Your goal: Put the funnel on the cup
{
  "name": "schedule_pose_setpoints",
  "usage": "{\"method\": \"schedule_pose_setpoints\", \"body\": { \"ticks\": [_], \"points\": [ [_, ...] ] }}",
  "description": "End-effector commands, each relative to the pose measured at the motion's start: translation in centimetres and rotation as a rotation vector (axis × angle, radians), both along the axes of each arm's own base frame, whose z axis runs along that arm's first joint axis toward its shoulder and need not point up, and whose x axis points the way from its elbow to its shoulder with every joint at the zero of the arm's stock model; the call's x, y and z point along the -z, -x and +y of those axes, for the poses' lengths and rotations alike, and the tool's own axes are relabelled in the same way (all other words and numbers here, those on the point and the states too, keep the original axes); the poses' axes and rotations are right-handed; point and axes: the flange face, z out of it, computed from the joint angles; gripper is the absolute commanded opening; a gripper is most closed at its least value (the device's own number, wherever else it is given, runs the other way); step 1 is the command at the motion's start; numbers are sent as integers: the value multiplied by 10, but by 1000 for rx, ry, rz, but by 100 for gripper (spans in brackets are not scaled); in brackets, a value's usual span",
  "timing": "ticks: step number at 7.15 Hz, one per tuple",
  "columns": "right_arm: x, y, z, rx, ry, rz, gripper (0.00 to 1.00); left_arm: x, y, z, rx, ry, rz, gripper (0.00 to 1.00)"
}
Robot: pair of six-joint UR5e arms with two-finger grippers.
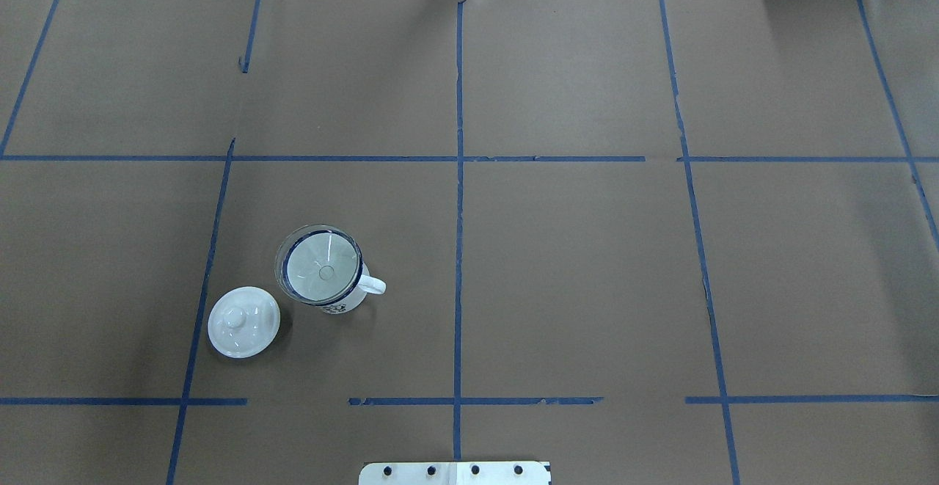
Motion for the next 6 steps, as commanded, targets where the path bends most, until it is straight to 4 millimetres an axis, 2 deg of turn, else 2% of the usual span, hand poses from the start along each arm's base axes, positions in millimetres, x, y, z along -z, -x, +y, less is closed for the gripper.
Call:
{"method": "schedule_pose_setpoints", "body": {
  "ticks": [1, 6],
  "points": [
    [0, 0, 0, 0, 0, 0, 100, -3, 0, 2, -1, 9, -3, 100],
    [0, 0, 0, 0, 0, 0, 100, -12, 1, 9, 1, 30, -2, 100]
  ]
}}
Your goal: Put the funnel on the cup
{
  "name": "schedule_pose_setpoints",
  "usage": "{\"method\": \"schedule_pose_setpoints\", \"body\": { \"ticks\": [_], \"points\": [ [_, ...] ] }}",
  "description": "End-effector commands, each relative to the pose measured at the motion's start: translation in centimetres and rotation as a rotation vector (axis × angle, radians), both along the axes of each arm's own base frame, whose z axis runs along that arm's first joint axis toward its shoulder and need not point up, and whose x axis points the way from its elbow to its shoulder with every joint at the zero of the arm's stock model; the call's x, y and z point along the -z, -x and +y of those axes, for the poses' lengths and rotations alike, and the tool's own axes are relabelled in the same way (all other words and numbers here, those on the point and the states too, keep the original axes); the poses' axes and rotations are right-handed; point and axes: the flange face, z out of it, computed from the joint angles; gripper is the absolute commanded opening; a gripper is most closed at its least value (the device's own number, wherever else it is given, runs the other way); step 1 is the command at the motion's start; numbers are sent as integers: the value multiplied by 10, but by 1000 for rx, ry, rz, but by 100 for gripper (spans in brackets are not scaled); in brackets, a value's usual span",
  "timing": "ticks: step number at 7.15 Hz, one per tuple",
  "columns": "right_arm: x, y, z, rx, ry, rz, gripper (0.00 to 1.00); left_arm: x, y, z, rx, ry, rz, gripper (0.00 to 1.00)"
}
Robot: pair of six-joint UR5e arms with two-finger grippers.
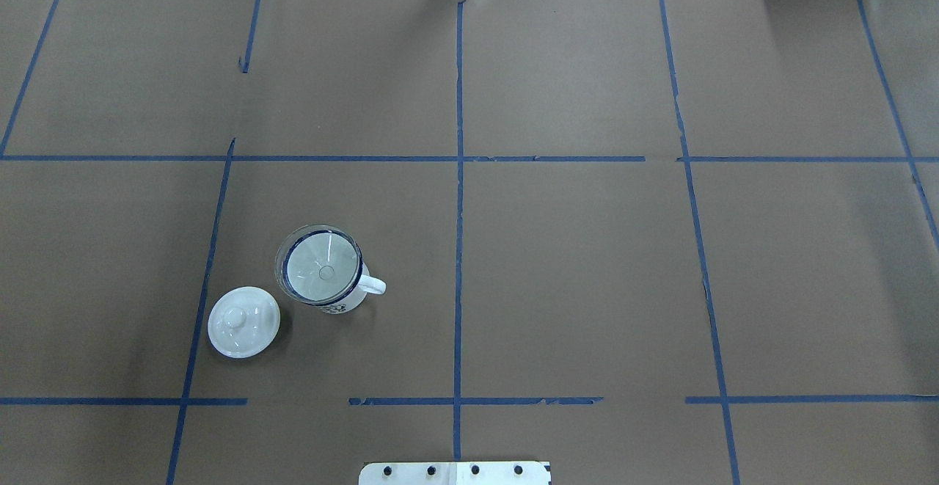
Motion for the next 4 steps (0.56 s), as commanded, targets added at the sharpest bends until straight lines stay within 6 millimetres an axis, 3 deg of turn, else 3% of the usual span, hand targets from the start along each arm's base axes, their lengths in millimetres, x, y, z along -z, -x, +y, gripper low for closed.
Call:
{"method": "schedule_pose_setpoints", "body": {
  "ticks": [1, 4],
  "points": [
    [0, 0, 0, 0, 1, 0, 100, 1, 0, 0, 1, -3, 1, 100],
    [0, 0, 0, 0, -1, 0, 100, 7, -2, 0, 6, -6, 51, 100]
  ]
}}
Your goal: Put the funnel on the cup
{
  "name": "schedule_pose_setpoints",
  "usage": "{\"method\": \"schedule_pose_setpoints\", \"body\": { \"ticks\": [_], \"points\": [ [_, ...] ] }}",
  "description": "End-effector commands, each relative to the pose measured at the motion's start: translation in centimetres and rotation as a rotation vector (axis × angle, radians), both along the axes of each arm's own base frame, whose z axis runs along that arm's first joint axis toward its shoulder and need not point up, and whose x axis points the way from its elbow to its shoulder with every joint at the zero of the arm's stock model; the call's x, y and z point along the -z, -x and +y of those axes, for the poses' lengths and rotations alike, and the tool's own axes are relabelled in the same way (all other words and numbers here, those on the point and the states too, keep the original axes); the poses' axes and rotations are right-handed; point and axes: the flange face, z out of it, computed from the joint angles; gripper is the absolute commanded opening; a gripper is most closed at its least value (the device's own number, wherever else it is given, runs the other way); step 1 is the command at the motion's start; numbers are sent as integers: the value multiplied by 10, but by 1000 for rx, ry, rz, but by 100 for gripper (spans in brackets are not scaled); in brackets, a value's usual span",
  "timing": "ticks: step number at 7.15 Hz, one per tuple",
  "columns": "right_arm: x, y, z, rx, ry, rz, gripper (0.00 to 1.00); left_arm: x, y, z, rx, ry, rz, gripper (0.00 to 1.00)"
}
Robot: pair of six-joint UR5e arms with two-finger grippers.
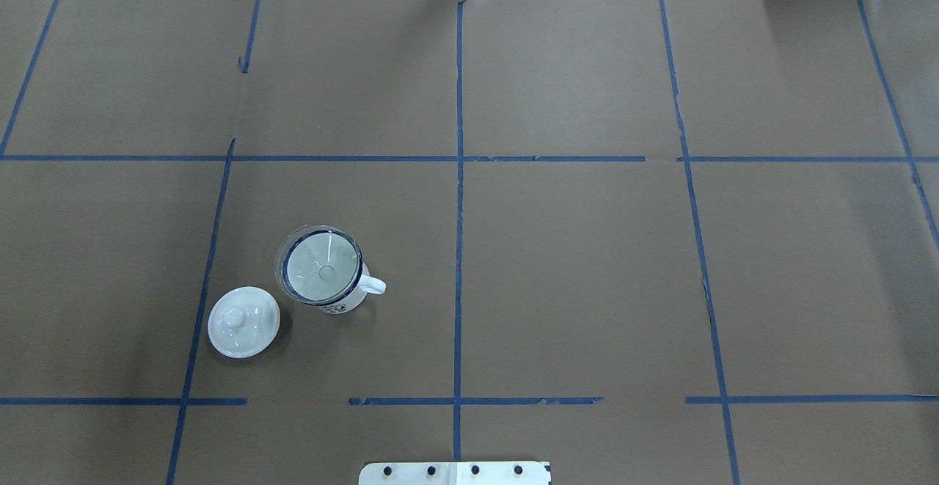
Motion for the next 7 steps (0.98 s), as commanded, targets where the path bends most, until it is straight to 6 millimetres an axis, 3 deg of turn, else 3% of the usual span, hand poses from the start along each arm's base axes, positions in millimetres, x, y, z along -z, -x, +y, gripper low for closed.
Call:
{"method": "schedule_pose_setpoints", "body": {
  "ticks": [1, 5, 7],
  "points": [
    [0, 0, 0, 0, 1, 0, 100, -2, 0, 1, 2, 4, 6, 100],
    [0, 0, 0, 0, 1, 0, 100, -7, 3, 2, -1, 6, -34, 100],
    [0, 0, 0, 0, 1, 0, 100, 0, 2, -4, -8, -15, -33, 100]
  ]
}}
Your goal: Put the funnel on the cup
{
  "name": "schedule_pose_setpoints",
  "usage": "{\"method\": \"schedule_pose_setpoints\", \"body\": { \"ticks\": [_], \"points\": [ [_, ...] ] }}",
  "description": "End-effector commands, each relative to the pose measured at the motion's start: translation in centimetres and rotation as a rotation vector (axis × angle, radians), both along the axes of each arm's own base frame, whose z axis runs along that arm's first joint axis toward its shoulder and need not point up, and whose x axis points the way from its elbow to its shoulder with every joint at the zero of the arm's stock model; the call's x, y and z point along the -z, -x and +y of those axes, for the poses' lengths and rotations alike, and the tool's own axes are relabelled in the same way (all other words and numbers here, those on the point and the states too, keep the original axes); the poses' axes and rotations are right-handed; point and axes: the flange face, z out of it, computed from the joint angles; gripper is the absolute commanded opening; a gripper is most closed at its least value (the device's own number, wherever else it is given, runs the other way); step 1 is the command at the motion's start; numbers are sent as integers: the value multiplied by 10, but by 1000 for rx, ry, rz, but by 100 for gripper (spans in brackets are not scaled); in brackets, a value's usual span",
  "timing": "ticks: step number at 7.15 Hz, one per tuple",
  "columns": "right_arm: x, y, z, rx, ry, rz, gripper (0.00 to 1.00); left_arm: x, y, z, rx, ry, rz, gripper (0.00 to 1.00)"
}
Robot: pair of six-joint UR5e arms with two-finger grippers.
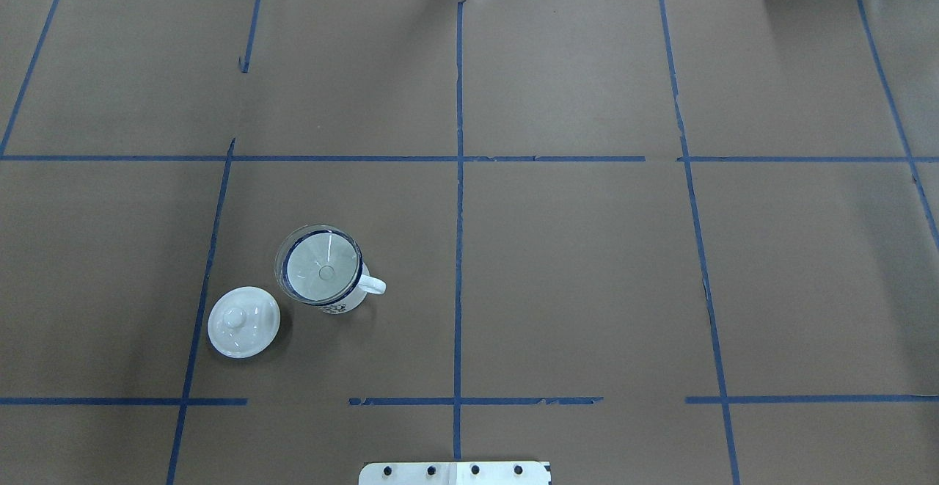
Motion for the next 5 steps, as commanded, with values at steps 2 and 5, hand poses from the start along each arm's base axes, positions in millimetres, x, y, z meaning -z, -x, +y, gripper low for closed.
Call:
{"method": "schedule_pose_setpoints", "body": {
  "ticks": [2, 5],
  "points": [
    [0, 0, 0, 0, 0, 0, 100, 5, -1, -5, -8, -22, 1, 100],
    [0, 0, 0, 0, 0, 0, 100, 8, 0, -5, -9, -27, -4, 100]
  ]
}}
